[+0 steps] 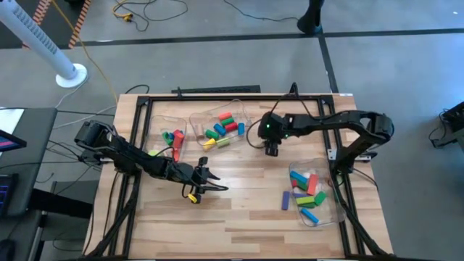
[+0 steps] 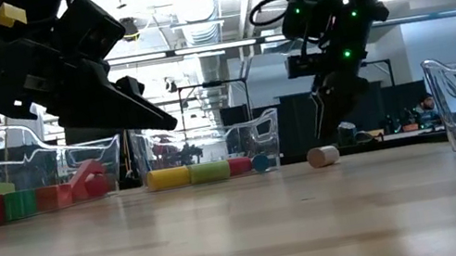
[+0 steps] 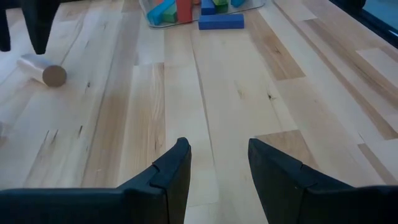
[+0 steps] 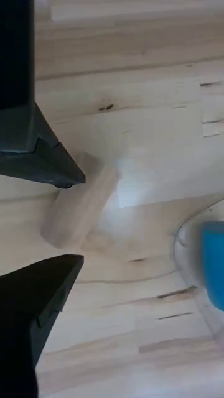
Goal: Sort blocks by size
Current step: Put the brown cylindrical block into the top transparent bin
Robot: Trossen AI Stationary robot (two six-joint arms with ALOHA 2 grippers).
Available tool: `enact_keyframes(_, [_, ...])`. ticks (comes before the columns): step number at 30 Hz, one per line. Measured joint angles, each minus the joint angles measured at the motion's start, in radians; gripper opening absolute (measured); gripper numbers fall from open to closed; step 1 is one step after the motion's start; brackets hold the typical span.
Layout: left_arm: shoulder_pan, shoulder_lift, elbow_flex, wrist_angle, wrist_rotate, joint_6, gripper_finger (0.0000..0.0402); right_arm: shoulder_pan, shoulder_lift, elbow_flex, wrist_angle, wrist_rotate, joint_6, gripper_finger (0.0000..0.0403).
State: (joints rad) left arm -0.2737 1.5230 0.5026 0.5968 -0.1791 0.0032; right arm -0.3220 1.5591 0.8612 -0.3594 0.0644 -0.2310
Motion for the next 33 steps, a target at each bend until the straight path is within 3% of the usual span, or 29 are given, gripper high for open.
enact_keyframes(7, [0.0,0.0,0.0,0.0,0.0,0.0,0.0155,-0.018,0.009,0.0,0.018,-0.072,-0.108,0.0223])
enact_keyframes(21, [0.0,0.0,0.001,-0.007,0.0,-0.005,0.0155,-0.019,0.173,0.006,0.001,-0.089,-0.095,0.0222])
enact_keyframes(33, [0.0,0.0,0.001,0.0,0.0,0.003,0.0155,0.033,0.127,0.001,-0.027,-0.069,-0.01,0.0159])
